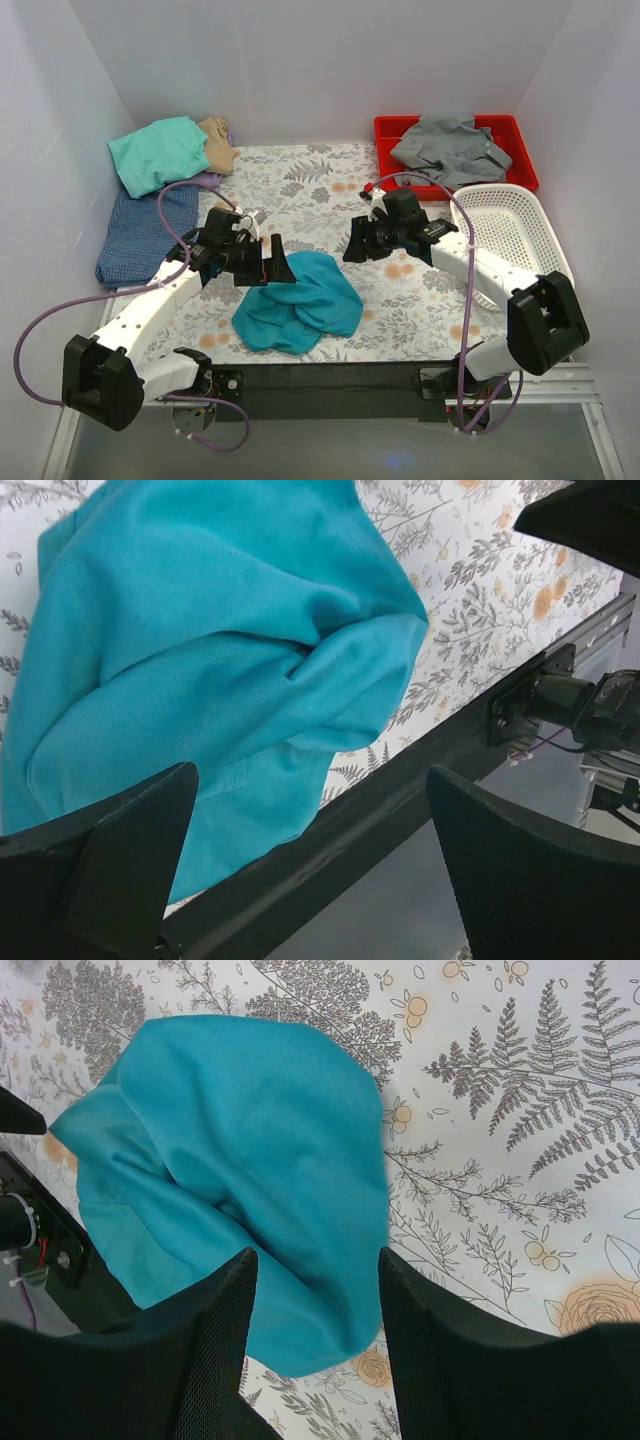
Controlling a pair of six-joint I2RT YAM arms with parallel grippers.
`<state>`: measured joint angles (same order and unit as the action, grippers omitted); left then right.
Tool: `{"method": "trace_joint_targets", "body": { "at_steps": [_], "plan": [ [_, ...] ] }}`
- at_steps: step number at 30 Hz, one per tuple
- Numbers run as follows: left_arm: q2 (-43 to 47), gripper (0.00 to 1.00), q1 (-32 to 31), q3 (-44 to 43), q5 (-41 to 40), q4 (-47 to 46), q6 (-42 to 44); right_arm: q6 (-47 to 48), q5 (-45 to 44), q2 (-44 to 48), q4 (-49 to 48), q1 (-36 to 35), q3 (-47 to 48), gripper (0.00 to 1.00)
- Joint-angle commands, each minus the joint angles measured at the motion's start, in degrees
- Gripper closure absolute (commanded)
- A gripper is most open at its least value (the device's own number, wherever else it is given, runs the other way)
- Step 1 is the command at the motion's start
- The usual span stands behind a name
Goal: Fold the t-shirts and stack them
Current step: Flatten the tshirt out
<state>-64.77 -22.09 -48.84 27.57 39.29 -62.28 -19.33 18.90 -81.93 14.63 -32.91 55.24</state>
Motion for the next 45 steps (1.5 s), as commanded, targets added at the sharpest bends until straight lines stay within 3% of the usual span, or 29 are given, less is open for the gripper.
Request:
{"method": "trace_joint_targets", "body": {
  "at_steps": [1,6,9,15,17,20,22,23,25,29,30,33,34,37,40,45],
  "plan": [
    [-1.66,0.02,-1.81,1.12,-2.43,0.88,-2.58,-0.27,1.76,-0.16,-2.33,-0.75,0.83,0.42],
    [-4.48,0.02,-4.45,-0.55,-16.29,-0.70,-6.71,0.17,1.41,0.19,-2.33,-0.76,0.48,0.42],
    [-4.84,0.02,-5.95,-0.56,-20.43,-2.46,-7.94,0.43,1.41,0.02,-2.33,-0.76,0.04,0.42],
    [-6.76,0.02,-8.76,1.90,-23.79,-4.75,-7.86,0.52,0.88,-0.51,-2.33,-0.76,-0.75,0.42],
    [-7.99,0.06,-9.81,2.08,-23.35,-4.48,-7.33,0.61,0.71,-0.86,-2.24,-0.76,-0.75,0.42],
    [-9.32,0.25,-12.01,2.34,-23.18,-4.05,-7.42,0.70,0.70,-1.04,-2.33,-0.76,-0.58,0.43],
    [-9.23,0.43,-13.15,2.35,-22.65,-4.13,-7.68,0.79,0.36,-1.04,-2.15,-0.76,-0.84,0.43],
    [-9.06,0.68,-13.24,2.00,-21.87,-4.31,-7.68,0.79,0.18,-1.04,-2.07,-0.76,-0.75,0.43],
    [-8.71,1.00,-13.42,0.86,-21.68,-4.13,-7.68,0.88,-0.08,-1.13,-1.89,-0.76,-0.84,0.43],
    [-8.87,1.00,-13.42,-10.10,-21.33,-2.21,-4.35,1.40,-2.54,0.01,-1.63,-0.76,-1.54,0.43],
    [-9.66,1.00,-13.42,-19.27,-20.90,-0.02,-1.99,1.49,-5.24,0.71,-1.45,-0.76,-1.72,0.43],
    [-15.09,1.00,-13.42,-36.17,-17.48,4.03,1.98,1.67,-8.34,1.42,-0.49,-0.67,-2.33,0.43],
    [-16.69,1.00,-13.42,-47.11,-16.16,7.00,3.64,1.93,-9.22,1.51,0.04,-0.67,-2.51,0.43],
    [-22.23,1.00,-13.42,-65.52,-10.18,11.59,4.19,2.37,-10.02,2.39,1.45,-0.67,-2.95,0.44],
    [-23.03,1.00,-13.42,-69.46,-8.07,11.87,4.10,2.02,-11.60,4.84,1.45,-0.58,-4.44,0.44],
    [-20.66,1.00,-13.42,-68.14,-2.71,9.14,3.66,1.05,-17.55,9.58,0.84,-0.67,-6.02,0.43]
  ]
}}
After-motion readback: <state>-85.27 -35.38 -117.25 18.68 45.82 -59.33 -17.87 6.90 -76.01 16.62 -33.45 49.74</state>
